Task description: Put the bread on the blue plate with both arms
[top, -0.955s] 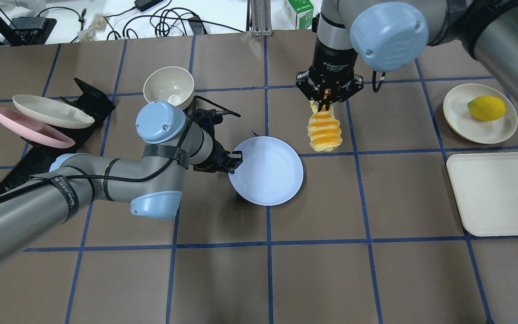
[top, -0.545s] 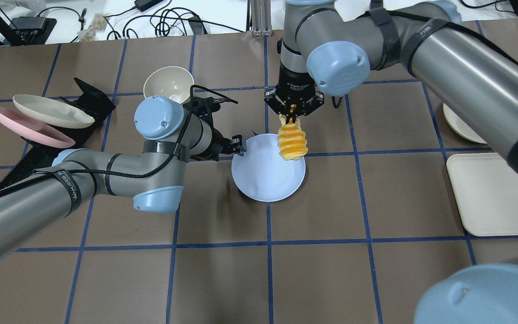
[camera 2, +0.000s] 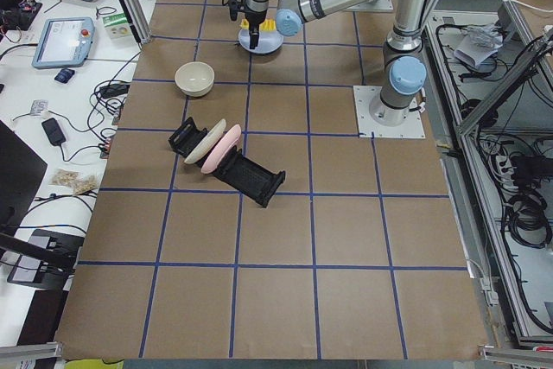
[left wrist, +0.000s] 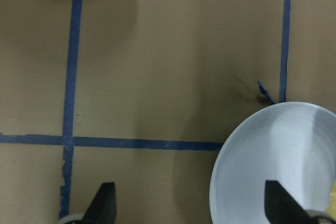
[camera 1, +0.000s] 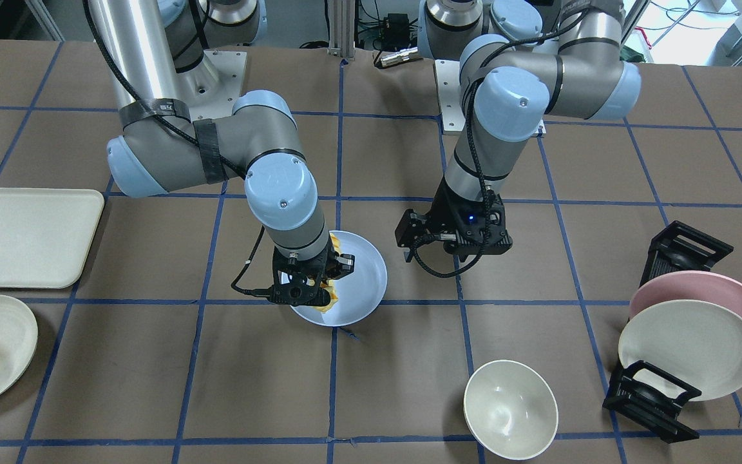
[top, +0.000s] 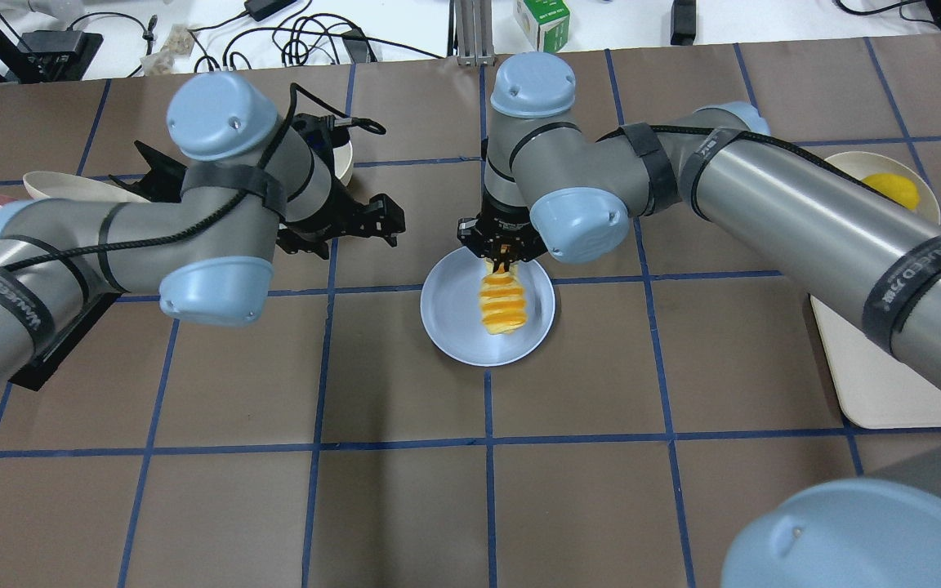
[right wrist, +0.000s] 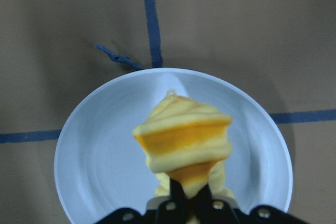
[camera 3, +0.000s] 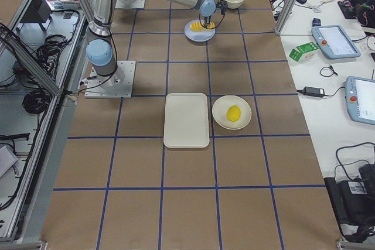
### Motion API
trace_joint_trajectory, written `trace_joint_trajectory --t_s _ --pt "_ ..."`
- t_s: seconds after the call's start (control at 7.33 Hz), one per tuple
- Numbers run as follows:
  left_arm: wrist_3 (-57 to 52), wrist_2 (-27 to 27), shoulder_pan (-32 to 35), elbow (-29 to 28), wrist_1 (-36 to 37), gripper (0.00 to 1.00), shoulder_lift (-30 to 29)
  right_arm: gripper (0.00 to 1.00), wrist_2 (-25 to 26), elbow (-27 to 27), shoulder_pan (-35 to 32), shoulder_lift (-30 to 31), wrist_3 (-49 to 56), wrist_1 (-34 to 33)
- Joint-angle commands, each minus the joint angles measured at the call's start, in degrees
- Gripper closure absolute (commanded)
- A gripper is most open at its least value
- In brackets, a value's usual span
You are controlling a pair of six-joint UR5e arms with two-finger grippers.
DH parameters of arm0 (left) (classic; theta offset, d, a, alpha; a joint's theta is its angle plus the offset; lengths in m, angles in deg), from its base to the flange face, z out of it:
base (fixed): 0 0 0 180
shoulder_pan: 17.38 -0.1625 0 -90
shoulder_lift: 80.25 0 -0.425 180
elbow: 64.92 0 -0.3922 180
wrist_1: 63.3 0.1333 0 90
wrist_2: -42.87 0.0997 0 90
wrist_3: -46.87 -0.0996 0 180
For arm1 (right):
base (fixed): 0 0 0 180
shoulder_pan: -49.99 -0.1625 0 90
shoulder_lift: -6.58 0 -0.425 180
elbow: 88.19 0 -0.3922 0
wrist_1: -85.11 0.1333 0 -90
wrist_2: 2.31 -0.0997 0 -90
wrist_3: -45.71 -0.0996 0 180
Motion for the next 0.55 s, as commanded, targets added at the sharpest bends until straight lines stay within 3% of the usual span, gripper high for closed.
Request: trace_joint_trajectory --t_s 0.0,0.14,0.41 --pt "-6.3 3.97 -1.57 -10.12 -18.59 0.0 4.65 0.96 -0.3 1.11 -1.01 -0.81 -0.5 -1.57" --pt "-7.03 4.08 -2.53 -14.86 -26.66 0.0 5.71 0.74 -0.3 1.19 -1.54 -1.17 -1.89 -1.57" --pt "-9.13 4.26 -5.44 -21.57 -38.12 0.0 7.99 0.15 -0.21 1.28 -1.63 -1.34 -2.25 -1.57"
